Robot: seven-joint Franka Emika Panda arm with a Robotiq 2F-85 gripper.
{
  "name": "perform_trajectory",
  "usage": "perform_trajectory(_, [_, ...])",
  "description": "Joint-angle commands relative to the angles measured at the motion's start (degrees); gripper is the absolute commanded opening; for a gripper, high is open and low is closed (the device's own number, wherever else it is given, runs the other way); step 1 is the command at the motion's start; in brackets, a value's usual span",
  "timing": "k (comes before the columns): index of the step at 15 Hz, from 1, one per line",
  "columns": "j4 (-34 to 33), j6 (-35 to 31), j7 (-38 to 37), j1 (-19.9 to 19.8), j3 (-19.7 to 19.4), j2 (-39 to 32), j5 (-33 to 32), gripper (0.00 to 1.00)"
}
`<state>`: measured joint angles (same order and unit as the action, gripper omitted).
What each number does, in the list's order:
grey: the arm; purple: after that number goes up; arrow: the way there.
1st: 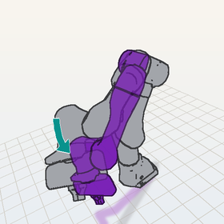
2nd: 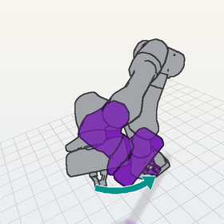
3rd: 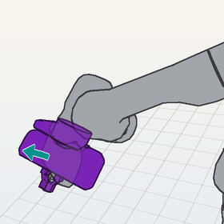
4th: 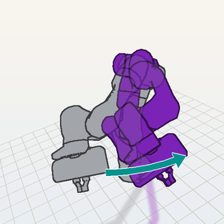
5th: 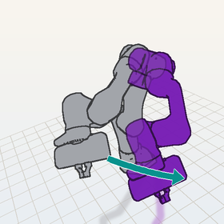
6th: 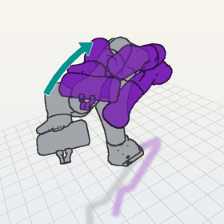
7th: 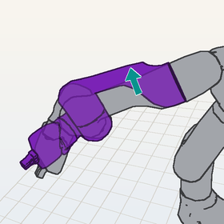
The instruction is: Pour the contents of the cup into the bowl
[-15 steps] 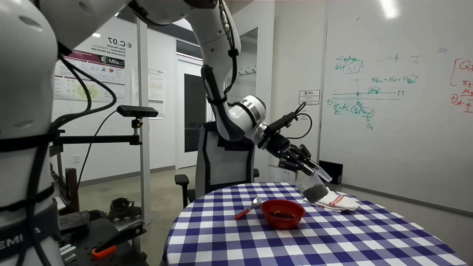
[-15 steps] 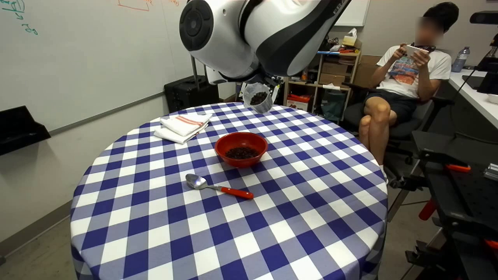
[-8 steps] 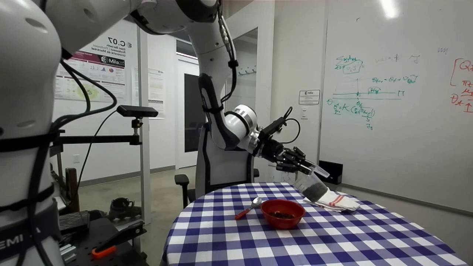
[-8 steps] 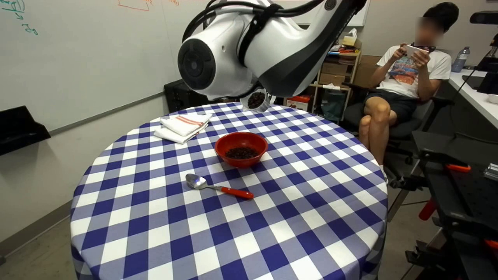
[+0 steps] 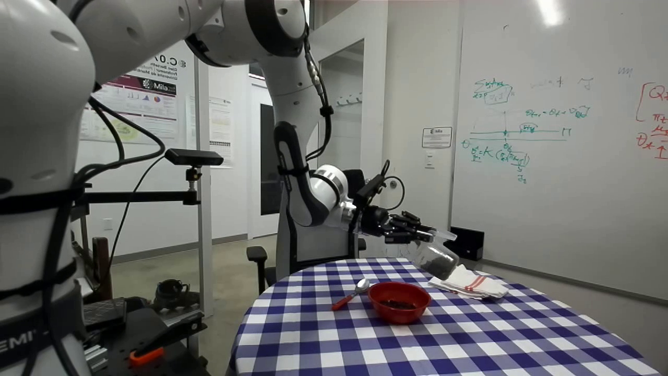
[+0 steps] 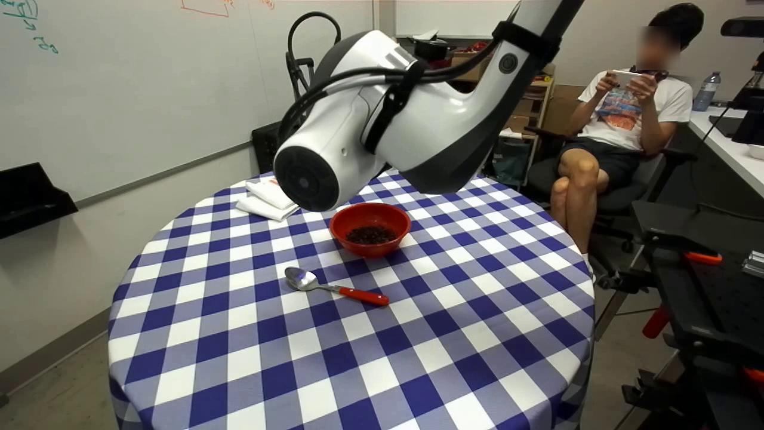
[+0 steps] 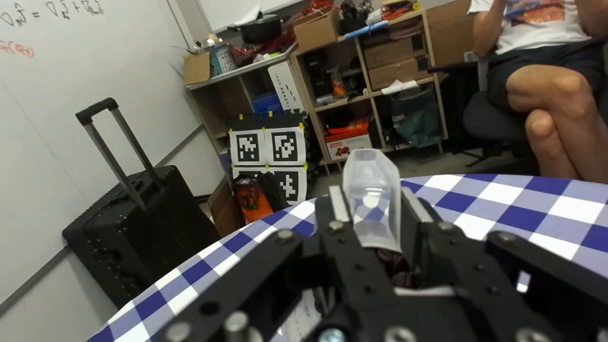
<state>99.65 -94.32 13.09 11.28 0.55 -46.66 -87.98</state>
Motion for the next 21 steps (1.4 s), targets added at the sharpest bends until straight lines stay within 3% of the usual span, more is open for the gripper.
perform_trajectory(1, [-2.3, 5.5, -0.5, 1.5, 0.3, -2.7, -4.1, 0.07])
perform_trajectory(11, [-2.4, 12.5, 0.5, 1.9, 0.1, -6.1, -13.7, 0.07])
perform_trajectory(21, [-2.1, 13.3, 1.0, 1.6, 0.2, -7.0, -19.6, 0.07])
